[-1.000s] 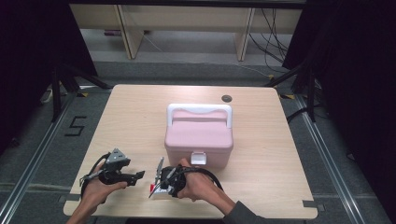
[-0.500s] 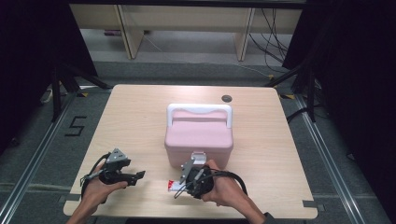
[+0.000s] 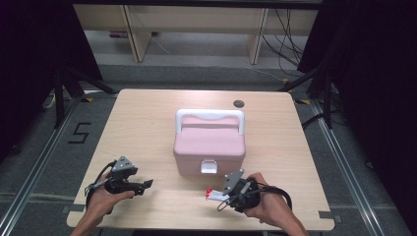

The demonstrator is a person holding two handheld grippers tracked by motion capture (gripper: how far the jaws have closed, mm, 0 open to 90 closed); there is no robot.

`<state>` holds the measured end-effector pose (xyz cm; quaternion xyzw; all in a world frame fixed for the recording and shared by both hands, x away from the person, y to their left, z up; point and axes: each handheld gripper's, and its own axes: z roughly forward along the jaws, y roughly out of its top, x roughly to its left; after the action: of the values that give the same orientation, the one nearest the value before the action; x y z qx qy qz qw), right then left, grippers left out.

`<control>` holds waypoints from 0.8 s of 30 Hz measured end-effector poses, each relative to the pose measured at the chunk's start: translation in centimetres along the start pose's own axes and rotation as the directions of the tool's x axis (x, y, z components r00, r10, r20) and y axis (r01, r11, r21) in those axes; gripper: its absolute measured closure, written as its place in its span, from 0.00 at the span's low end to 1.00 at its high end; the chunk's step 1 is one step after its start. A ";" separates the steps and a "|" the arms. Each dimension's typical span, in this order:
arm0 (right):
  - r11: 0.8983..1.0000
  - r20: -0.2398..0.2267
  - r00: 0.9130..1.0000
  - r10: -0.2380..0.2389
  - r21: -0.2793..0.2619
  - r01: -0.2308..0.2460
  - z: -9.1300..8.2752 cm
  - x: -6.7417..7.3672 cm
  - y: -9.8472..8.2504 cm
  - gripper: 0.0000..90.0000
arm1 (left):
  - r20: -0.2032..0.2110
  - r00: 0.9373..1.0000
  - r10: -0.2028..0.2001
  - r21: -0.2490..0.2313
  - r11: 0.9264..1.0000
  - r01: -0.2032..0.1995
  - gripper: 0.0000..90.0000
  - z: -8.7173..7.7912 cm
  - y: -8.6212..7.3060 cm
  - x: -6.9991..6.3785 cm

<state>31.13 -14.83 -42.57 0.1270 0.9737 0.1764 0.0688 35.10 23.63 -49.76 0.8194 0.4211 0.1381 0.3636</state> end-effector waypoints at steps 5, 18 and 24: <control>0.999 0.046 0.998 0.045 -0.005 -0.044 -1.0 -0.9 -3.0 0.78 | 0.003 1.000 -0.005 0.002 1.000 0.005 0.23 0.0 0.0 0.1; 0.980 0.109 0.974 0.197 -0.003 -0.198 -1.6 -3.0 -8.7 0.78 | -0.009 1.000 -0.009 -0.004 1.000 0.009 0.23 0.2 -0.1 0.1; 0.970 0.151 0.959 0.240 0.011 -0.244 -1.6 -4.0 -10.2 0.78 | -0.008 1.000 -0.022 -0.012 1.000 0.021 0.23 0.0 0.0 0.2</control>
<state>32.45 -25.64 -44.40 0.2588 0.9455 0.1591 0.1171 35.22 23.83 -49.75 0.8122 0.4305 0.1400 0.3680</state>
